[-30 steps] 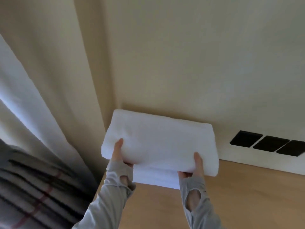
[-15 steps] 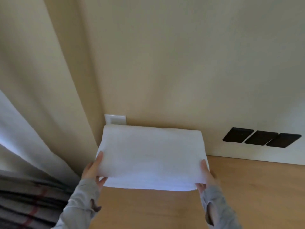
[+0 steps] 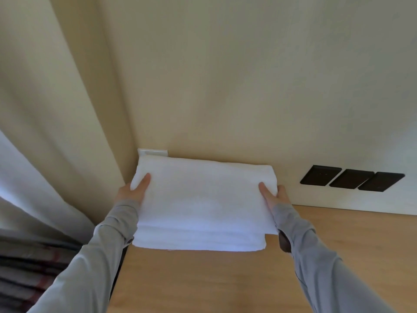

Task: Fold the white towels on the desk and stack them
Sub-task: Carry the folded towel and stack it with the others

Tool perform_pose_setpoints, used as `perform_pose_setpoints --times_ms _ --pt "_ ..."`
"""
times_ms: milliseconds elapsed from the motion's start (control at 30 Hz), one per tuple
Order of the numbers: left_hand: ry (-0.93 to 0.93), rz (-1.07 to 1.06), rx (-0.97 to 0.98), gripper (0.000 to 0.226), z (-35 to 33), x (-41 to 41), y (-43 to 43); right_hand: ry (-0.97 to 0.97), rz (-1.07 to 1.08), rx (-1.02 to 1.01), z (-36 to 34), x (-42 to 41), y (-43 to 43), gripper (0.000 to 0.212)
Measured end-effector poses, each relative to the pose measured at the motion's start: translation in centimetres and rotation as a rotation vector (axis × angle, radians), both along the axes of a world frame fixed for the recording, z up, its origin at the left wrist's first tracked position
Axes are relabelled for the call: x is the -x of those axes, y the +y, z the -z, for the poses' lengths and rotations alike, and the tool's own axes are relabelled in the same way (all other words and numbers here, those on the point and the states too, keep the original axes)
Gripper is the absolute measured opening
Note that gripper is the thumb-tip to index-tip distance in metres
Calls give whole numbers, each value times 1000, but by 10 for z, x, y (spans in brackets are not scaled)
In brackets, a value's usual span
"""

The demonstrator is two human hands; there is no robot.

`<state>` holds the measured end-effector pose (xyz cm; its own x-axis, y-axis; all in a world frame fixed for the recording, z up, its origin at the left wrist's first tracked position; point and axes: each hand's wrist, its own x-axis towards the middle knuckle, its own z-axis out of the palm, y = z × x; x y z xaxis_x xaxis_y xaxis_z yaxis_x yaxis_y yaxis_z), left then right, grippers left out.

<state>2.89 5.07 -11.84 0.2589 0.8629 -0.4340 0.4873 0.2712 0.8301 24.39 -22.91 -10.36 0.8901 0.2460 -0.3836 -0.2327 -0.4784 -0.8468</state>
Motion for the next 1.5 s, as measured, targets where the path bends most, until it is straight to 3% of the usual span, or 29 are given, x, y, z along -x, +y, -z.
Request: perform_pose_setpoints --times_ms 200,433,533,700,833,1067,1133,1200,1267,1333,1367,1433,1500 --pt "-1 -38 -78 54 -4 -3 5 -164 7 -73 -6 -3 3 38" --pt "150 32 -31 65 16 -4 -3 -44 -1 203 19 -1 10 51" --pt "265 62 -155 65 11 -5 -3 -73 -25 297 14 -6 12 56" --pt "208 20 -319 49 12 0 -9 -288 15 330 18 -1 8 48" --pt "241 80 -426 44 14 1 -6 -255 4 329 19 -8 11 38" --pt "394 112 -373 50 11 -8 -2 -173 34 388 19 -12 18 46" --pt "408 75 -470 51 6 -5 -11 -300 73 423 17 -2 18 49" --pt "322 56 -753 46 1 -4 -25 -581 106 547 14 8 21 53" --pt "212 165 -1151 37 -9 -14 -50 -932 13 490 2 21 34 47" --pt "160 448 -1335 42 -16 -37 -78 -1240 -240 303 -6 35 59 39" --pt "197 634 -1269 47 -17 -48 -91 -1289 -407 280 -7 45 73 39" --pt "362 864 -1093 54 -8 -63 -97 -1125 -702 423 -4 59 91 45" --pt "476 915 -1067 56 6 -61 -78 -1027 -774 588 10 47 85 50"
